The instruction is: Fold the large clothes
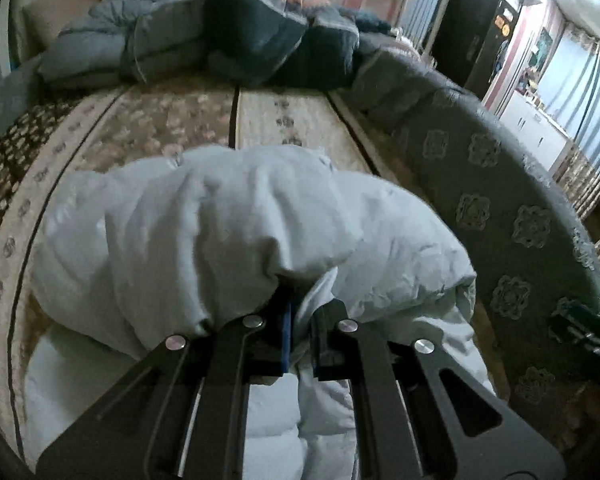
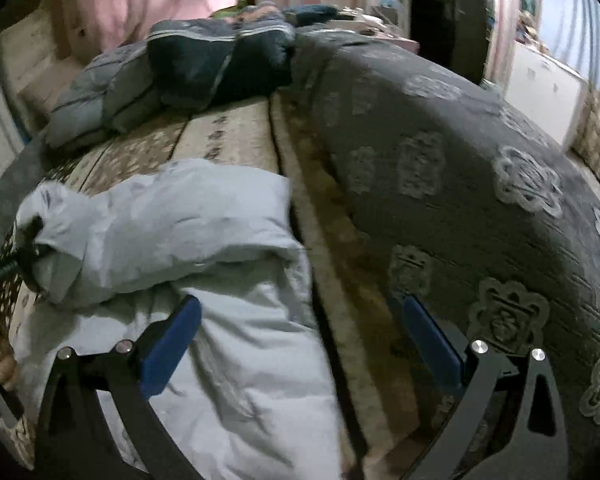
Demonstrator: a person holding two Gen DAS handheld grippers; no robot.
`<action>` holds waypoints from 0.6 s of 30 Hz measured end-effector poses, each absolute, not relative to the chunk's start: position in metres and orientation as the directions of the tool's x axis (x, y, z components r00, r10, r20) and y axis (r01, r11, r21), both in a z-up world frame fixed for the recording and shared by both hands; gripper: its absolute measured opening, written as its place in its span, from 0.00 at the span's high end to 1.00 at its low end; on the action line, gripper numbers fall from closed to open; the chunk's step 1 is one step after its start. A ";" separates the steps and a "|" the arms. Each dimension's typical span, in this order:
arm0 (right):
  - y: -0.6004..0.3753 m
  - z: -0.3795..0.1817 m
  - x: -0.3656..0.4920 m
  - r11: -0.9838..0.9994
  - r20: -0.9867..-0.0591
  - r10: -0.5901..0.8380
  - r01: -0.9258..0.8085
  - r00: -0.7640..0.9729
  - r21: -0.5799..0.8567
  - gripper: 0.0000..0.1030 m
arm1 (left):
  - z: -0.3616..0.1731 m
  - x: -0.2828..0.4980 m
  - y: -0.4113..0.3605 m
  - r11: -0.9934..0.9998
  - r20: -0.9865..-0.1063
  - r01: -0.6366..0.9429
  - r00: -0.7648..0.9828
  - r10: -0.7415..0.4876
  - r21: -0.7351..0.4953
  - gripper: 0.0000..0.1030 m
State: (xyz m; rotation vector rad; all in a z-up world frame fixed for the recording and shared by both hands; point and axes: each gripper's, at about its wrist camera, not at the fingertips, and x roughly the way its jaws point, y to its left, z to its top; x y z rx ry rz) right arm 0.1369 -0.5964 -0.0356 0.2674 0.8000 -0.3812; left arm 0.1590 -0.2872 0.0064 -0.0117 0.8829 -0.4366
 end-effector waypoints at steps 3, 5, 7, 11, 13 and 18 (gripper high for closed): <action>-0.601 -0.034 0.133 0.896 -0.732 -0.230 0.434 0.641 0.098 0.02 | 0.003 0.151 -0.297 0.920 -0.759 0.379 0.569 -0.316 -0.099 0.95; -0.600 -0.033 0.132 0.896 -0.733 -0.228 0.433 0.641 0.100 0.02 | 0.006 0.142 -0.301 0.921 -0.754 0.390 0.602 -0.261 -0.007 0.94; -0.597 -0.033 0.133 0.896 -0.734 -0.219 0.430 0.643 0.109 0.02 | 0.013 0.133 -0.300 0.913 -0.742 0.396 0.640 -0.200 0.096 0.92; -0.586 -0.029 0.131 0.902 -0.735 -0.206 0.416 0.646 0.113 0.02 | 0.028 0.109 -0.297 0.860 -0.668 0.354 0.744 -0.021 0.368 0.79; -0.579 -0.025 0.130 0.903 -0.732 -0.195 0.410 0.652 0.124 0.02 | 0.026 0.098 -0.298 0.808 -0.603 0.309 0.795 0.070 0.502 0.64; -0.562 -0.013 0.124 0.906 -0.719 -0.174 0.395 0.672 0.150 0.02 | 0.035 0.079 -0.279 0.755 -0.436 0.173 0.885 0.163 0.633 0.03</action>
